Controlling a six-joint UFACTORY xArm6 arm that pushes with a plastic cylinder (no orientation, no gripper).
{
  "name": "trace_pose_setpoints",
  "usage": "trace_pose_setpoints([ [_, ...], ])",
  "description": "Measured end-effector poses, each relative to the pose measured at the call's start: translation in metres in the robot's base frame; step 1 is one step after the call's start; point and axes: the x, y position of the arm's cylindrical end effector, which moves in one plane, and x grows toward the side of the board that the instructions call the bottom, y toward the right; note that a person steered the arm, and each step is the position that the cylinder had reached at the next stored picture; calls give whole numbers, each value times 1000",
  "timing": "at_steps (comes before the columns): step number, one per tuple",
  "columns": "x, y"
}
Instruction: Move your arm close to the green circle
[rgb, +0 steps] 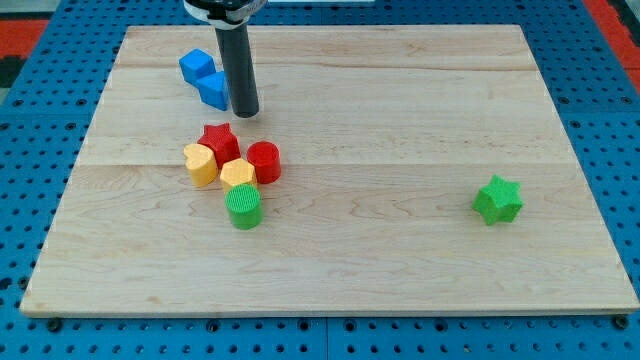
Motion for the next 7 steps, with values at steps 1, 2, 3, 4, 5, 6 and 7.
trace_pose_setpoints([
  [1, 1, 0],
  [2, 2, 4],
  [3, 2, 5],
  [4, -1, 5],
  [5, -10, 5],
  [6, -2, 21],
  [7, 38, 74],
])
